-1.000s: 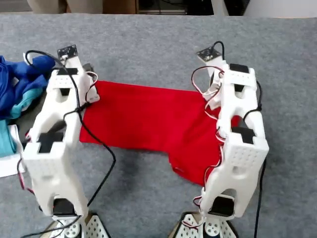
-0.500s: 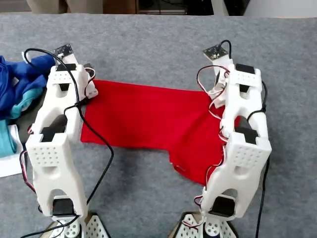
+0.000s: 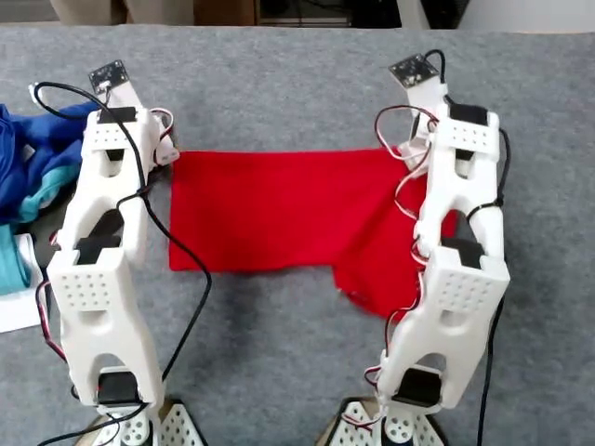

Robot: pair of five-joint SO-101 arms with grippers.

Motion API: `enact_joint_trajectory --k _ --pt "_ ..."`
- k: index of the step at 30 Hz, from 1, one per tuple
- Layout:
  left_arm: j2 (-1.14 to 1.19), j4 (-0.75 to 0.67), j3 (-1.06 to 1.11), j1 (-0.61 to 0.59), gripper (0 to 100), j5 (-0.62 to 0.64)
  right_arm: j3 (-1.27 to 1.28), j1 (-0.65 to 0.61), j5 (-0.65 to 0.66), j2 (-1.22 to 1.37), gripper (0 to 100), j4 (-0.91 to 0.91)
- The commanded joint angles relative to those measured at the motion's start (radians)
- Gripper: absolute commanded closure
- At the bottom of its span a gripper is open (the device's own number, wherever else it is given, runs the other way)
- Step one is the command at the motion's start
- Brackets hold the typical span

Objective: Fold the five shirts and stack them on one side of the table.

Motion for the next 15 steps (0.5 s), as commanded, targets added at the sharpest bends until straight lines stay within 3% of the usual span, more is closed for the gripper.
enact_joint_trajectory --k 1,7,15 --pt "0.002 -0.005 -0.049 -0.006 98 0.005 -0.058 0.012 -0.008 -0.005 98.3 -0.02" --pt "0.001 0.012 -0.058 -0.006 98 0.003 -0.058 -0.033 -0.009 -0.005 98.0 -0.066" --pt "-0.074 0.295 -0.212 0.089 98 0.005 -0.01 0.001 -0.098 -0.004 97.8 -0.18"
